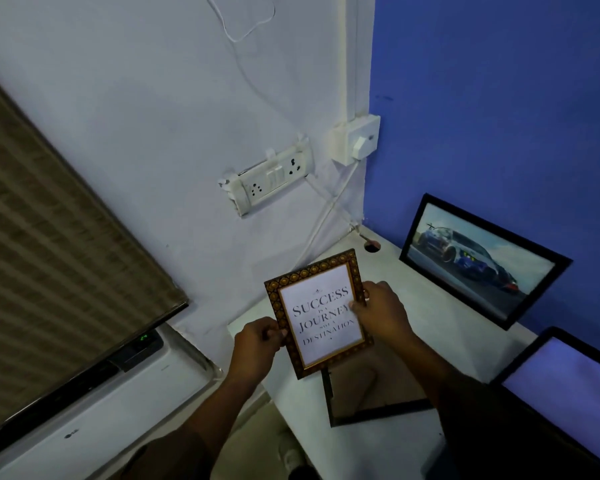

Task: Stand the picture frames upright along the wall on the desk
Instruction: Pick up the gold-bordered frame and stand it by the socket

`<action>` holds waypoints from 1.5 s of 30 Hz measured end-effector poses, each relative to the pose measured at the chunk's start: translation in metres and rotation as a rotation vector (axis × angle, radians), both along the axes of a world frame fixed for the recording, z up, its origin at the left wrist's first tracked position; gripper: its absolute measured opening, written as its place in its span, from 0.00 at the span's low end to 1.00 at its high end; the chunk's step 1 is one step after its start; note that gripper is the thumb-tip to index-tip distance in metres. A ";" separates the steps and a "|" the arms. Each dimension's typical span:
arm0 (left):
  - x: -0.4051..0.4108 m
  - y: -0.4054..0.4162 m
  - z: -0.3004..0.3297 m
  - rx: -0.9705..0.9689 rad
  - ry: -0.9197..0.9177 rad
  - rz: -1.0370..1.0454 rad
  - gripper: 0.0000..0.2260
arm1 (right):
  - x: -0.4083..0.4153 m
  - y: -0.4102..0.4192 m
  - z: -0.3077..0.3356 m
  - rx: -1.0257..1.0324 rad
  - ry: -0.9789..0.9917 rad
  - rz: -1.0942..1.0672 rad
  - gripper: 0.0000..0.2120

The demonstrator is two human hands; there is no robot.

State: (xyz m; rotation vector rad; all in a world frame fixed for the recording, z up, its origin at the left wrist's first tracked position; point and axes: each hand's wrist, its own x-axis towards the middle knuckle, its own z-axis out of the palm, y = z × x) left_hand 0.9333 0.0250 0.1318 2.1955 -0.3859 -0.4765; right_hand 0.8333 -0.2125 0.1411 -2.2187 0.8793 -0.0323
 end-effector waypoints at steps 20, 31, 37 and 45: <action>0.194 -0.063 -0.076 0.184 0.005 -0.109 0.07 | 0.217 -0.079 -0.079 0.184 0.102 0.049 0.20; 0.212 -0.080 -0.090 0.156 -0.105 0.024 0.12 | 0.230 -0.089 -0.076 0.433 -0.071 -0.073 0.26; 0.216 -0.080 -0.085 0.172 -0.022 0.020 0.19 | 0.237 -0.088 -0.088 0.400 -0.114 -0.047 0.21; 0.210 -0.077 -0.085 0.200 0.156 0.090 0.10 | 0.208 -0.071 -0.097 0.318 -0.105 -0.153 0.29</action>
